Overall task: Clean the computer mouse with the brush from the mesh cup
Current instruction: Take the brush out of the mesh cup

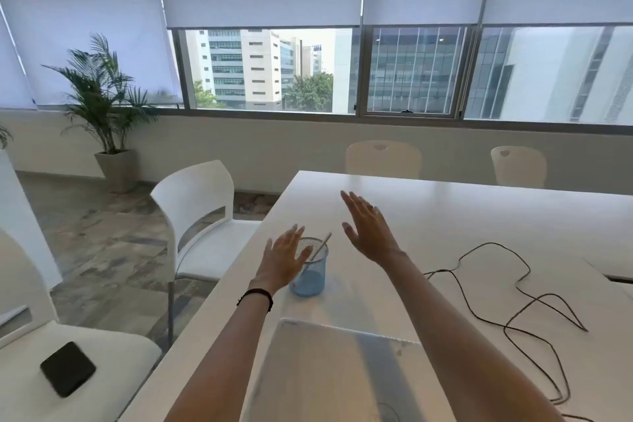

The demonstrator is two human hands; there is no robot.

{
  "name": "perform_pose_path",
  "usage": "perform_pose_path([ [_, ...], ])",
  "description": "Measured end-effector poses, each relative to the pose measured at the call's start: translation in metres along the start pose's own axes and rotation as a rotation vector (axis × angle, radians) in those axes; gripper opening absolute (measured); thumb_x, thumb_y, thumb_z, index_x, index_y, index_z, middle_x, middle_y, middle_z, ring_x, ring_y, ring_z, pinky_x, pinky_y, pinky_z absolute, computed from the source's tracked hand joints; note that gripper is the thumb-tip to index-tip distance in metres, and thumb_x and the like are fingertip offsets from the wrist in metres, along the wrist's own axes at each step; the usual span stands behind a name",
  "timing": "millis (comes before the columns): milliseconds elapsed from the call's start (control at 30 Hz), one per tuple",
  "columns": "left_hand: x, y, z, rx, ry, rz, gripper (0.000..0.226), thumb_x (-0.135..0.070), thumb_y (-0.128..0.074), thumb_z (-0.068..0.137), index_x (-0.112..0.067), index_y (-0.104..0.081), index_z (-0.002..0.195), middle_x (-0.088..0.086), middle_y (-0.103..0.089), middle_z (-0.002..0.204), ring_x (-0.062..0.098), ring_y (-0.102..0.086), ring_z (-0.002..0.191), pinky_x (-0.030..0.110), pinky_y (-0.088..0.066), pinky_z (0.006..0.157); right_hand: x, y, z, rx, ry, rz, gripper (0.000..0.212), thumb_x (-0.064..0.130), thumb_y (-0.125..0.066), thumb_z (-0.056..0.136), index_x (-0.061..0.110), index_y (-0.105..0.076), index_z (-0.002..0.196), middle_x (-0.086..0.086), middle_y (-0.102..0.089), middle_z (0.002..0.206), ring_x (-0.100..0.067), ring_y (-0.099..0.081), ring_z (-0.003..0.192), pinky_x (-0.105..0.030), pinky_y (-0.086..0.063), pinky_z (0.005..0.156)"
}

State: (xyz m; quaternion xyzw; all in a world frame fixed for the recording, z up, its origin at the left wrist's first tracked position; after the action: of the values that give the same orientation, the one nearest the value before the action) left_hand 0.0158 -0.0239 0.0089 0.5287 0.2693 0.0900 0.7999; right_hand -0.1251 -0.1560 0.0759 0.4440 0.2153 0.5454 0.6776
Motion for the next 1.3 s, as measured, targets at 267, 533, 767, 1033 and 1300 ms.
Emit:
perform_pose_path([
  [267,0.005,-0.005,-0.001,0.176,0.025,-0.223,0.068,-0.052,-0.037,0.095,-0.015,-0.016,0.149,0.003,-0.018,0.157,0.018,-0.020,0.143,0.037,-0.020,0.114,0.010,-0.047,0.010,0.426,-0.063,0.233,0.056,0.020,-0.050,0.099,0.009,-0.026,0.148,-0.022,-0.039,0.147,-0.035,-0.043,0.131,-0.044,-0.034,0.108],
  [533,0.008,-0.011,-0.002,0.172,0.027,-0.284,0.069,-0.054,-0.040,0.093,-0.018,-0.018,0.148,0.002,-0.019,0.157,0.019,-0.023,0.142,0.039,-0.023,0.113,0.017,-0.059,0.020,0.298,-0.187,0.229,0.025,0.018,-0.055,0.095,-0.003,-0.063,0.107,-0.022,-0.066,0.109,-0.034,-0.063,0.099,-0.038,-0.050,0.082],
  [767,0.014,-0.015,0.000,0.188,0.016,-0.295,0.080,-0.067,-0.034,0.084,-0.024,-0.016,0.149,0.000,-0.016,0.158,0.020,-0.021,0.143,0.045,-0.023,0.113,0.023,-0.055,0.018,0.220,-0.244,0.237,0.019,0.010,-0.065,0.086,-0.002,-0.068,0.100,-0.021,-0.069,0.103,-0.033,-0.064,0.095,-0.033,-0.048,0.078],
  [1033,0.018,-0.021,0.004,0.153,-0.008,-0.218,0.075,-0.062,-0.035,0.090,-0.022,-0.013,0.150,0.001,-0.011,0.159,0.018,-0.002,0.146,0.042,-0.004,0.116,0.039,-0.033,0.012,0.282,-0.240,0.328,0.015,-0.009,-0.065,0.077,-0.009,-0.072,0.089,-0.026,-0.071,0.090,-0.028,-0.062,0.071,-0.023,-0.047,0.059],
  [1300,0.014,-0.017,0.003,0.177,-0.017,-0.130,0.073,-0.059,-0.032,0.093,-0.021,-0.008,0.151,0.002,-0.007,0.159,0.019,0.000,0.146,0.046,-0.001,0.116,0.042,-0.008,0.002,0.029,-0.250,0.293,0.016,-0.014,-0.056,0.075,-0.011,-0.069,0.083,-0.023,-0.072,0.089,-0.034,-0.066,0.086,-0.038,-0.052,0.075],
])
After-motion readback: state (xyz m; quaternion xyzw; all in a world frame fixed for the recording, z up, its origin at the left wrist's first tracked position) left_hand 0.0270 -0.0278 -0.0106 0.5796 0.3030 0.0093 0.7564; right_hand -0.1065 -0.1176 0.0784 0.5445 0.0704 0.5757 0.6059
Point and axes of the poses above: each hand's wrist, its own z-axis towards the middle knuckle, its own y-axis out of the back of the hand, x = y × z, the point moved 3 cm from there along z, towards the middle knuckle
